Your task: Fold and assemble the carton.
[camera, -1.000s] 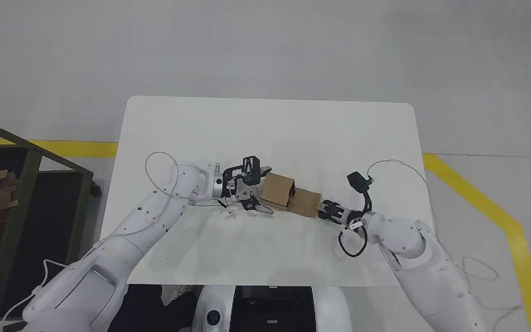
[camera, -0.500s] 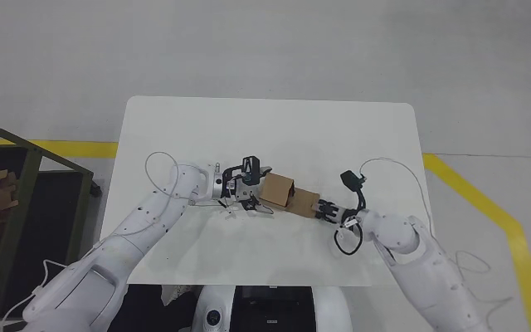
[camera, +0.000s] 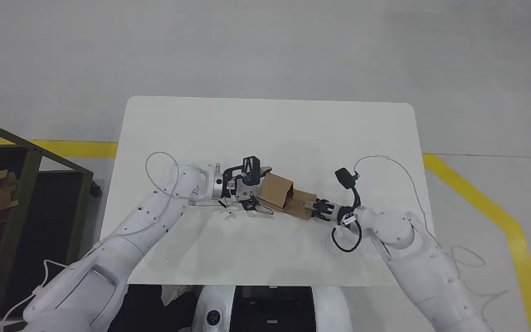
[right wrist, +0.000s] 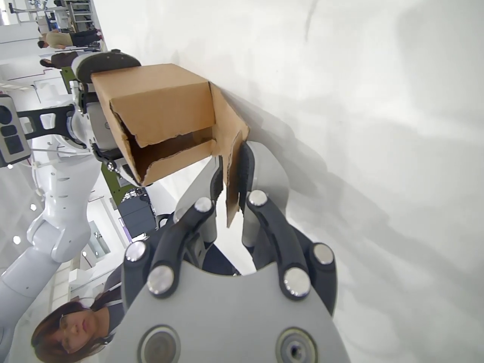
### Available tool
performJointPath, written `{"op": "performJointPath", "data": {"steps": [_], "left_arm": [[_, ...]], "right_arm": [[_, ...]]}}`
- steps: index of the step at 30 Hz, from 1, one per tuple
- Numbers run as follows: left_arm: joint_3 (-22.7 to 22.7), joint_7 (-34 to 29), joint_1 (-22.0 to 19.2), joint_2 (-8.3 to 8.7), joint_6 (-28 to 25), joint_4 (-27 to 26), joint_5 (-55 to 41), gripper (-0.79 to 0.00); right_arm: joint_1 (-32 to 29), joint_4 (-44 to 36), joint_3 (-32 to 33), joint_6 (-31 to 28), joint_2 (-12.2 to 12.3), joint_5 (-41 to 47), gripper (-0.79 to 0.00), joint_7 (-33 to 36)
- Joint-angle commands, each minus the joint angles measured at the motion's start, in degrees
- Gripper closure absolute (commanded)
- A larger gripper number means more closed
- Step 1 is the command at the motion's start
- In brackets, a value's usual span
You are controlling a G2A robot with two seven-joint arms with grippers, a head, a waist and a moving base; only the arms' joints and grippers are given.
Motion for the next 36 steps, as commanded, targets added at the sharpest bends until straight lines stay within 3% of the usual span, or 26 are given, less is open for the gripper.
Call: {"op": "performJointPath", "data": {"steps": [1,15,19,21,23,36], "left_arm": [[0.01,-0.07,0.00,-0.02,0.06,0.05,0.05,-0.785],[0.21,-0.91,-0.16,-0.26,0.01,-0.16,-0.09,-0.785],[0.14,-1.11,-0.15,-0.28,0.03,-0.17,-0.18,-0.785],[0.13,-1.28,-0.15,-0.29,-0.02,-0.20,-0.19,-0.785],[0.12,-1.45,-0.15,-0.30,-0.17,-0.16,-0.30,-0.785],[0.02,-2.29,-0.18,-0.41,-0.22,-0.14,-0.57,-0.785]], "right_arm": [[0.16,0.19,0.00,-1.63,-0.08,1.62,-0.071,0.55],[0.89,-3.90,-1.02,-0.94,-0.34,1.79,-0.071,-0.19],[1.02,-4.05,-1.14,-1.33,-0.44,2.80,-0.135,-0.30],[0.95,-4.07,-1.13,-1.88,-0.49,3.55,-0.277,-0.44],[0.94,-4.06,-1.09,-2.04,-0.52,3.93,-0.323,-0.64],[1.50,-1.31,-1.56,-8.10,-1.00,10.51,-0.339,0.81]]}}
